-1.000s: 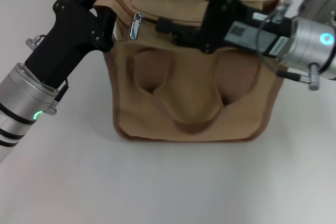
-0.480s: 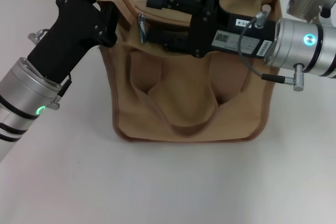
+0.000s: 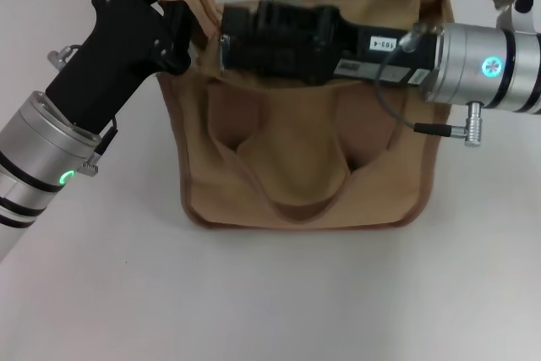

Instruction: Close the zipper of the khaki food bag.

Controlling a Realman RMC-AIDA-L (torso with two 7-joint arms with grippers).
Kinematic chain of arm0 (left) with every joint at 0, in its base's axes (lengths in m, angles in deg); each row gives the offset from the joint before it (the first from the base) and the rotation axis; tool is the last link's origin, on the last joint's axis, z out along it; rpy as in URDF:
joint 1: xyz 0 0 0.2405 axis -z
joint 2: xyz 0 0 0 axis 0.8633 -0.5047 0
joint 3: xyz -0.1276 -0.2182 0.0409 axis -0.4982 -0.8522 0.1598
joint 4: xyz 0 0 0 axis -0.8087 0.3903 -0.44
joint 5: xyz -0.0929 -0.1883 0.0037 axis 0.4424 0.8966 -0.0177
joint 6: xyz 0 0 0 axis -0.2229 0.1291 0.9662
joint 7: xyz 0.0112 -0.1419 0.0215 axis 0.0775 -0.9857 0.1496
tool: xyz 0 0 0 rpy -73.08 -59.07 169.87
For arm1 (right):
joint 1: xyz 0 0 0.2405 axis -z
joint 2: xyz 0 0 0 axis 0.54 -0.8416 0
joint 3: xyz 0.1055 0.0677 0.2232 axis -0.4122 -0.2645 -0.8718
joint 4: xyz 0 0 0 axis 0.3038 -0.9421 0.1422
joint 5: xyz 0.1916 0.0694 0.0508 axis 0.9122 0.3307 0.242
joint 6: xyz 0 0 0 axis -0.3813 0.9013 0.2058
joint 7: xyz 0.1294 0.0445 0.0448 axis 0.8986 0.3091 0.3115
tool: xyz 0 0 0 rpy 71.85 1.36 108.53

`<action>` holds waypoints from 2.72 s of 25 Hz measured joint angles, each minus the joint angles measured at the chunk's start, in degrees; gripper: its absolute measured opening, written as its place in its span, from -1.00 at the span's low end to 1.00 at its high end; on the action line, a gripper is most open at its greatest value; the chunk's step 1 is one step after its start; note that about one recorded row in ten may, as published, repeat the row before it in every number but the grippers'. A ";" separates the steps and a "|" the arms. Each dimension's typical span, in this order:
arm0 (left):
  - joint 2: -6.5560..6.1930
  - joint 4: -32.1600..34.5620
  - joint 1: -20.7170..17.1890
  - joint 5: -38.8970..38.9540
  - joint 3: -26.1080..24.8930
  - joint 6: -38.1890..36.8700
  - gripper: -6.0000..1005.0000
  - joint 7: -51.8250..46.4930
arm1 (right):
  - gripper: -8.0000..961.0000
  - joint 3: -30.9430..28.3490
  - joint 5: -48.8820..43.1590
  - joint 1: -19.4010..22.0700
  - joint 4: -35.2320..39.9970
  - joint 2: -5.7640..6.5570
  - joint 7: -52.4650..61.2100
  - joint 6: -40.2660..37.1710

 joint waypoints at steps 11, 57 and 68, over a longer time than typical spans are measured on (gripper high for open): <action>0.00 -0.02 -0.25 0.16 0.00 0.03 -0.88 0.08 | 0.58 3.74 0.96 3.29 1.90 -0.09 -25.18 1.02; 0.00 -0.81 1.17 -0.16 0.08 -1.28 -0.83 0.08 | 0.57 6.01 4.13 0.62 -0.48 -0.32 -38.52 0.33; 0.00 -0.71 1.29 -0.17 0.09 -1.43 -0.82 0.08 | -0.03 6.29 4.65 0.81 -0.52 -0.32 -38.62 2.11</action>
